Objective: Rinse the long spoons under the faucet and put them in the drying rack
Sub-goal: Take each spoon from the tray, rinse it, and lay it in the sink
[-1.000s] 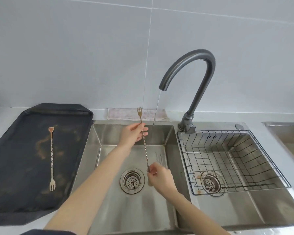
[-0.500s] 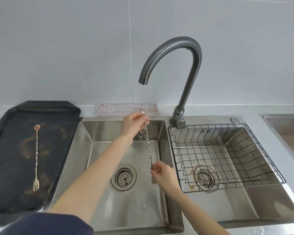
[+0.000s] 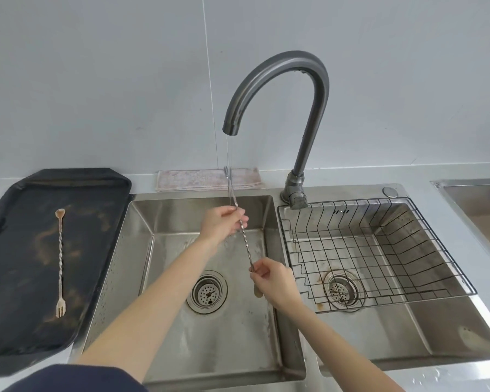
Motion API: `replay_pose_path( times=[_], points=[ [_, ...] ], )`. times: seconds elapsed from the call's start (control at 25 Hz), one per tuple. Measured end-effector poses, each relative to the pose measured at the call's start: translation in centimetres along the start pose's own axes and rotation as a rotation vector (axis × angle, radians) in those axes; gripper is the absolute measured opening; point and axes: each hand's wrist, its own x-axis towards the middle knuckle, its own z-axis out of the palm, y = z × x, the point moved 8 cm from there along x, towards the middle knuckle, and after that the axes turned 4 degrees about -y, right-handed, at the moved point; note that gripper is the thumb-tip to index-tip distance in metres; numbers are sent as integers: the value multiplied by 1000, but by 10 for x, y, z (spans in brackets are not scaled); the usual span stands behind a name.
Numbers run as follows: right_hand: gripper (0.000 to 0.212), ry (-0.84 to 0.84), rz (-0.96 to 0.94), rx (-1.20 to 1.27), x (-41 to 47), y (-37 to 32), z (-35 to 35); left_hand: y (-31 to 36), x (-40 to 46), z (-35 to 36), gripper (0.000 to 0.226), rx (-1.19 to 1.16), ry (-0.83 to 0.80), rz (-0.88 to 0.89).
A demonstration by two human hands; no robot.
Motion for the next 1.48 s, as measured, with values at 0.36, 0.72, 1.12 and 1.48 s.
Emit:
replay_pose_path(
  times=[0.36,0.72,1.12,1.48],
  points=[
    [8,104,-81,22,20,-30,-64,-18,6,-28,9,-627,14,-215],
    [10,80,-176,372,66,-118,-64,-66,14,-58,22,-1029,178,-392],
    [19,96,-157,436,89,-145,-45,-82,20,-52,10,-691,28,-487],
    [12,215,-287,205,76,-153,-73,27,31,-30,46,629,127,315]
  ],
)
